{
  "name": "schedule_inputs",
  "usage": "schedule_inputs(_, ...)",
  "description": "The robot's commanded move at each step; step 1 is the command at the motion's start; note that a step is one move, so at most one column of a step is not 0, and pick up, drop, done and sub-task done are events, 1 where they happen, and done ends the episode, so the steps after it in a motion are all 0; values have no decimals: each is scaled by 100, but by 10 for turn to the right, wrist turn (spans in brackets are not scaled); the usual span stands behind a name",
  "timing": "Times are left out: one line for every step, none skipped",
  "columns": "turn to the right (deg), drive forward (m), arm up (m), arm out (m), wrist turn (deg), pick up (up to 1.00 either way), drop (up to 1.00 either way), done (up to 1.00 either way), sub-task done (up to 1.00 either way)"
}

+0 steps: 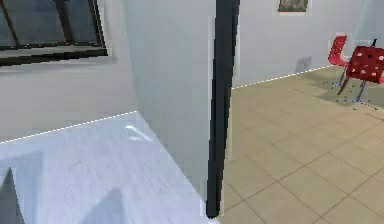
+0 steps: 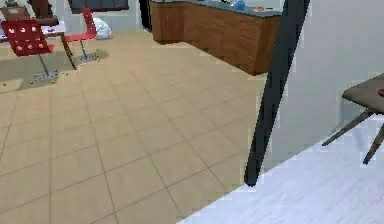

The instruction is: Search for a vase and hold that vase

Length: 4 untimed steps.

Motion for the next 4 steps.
schedule_inputs(450,0,0,0,0,0,0,0,0)
schedule_inputs(450,0,0,0,0,0,0,0,0)
schedule_inputs(450,0,0,0,0,0,0,0,0)
schedule_inputs(210,0,0,0,0,0,0,0,0)
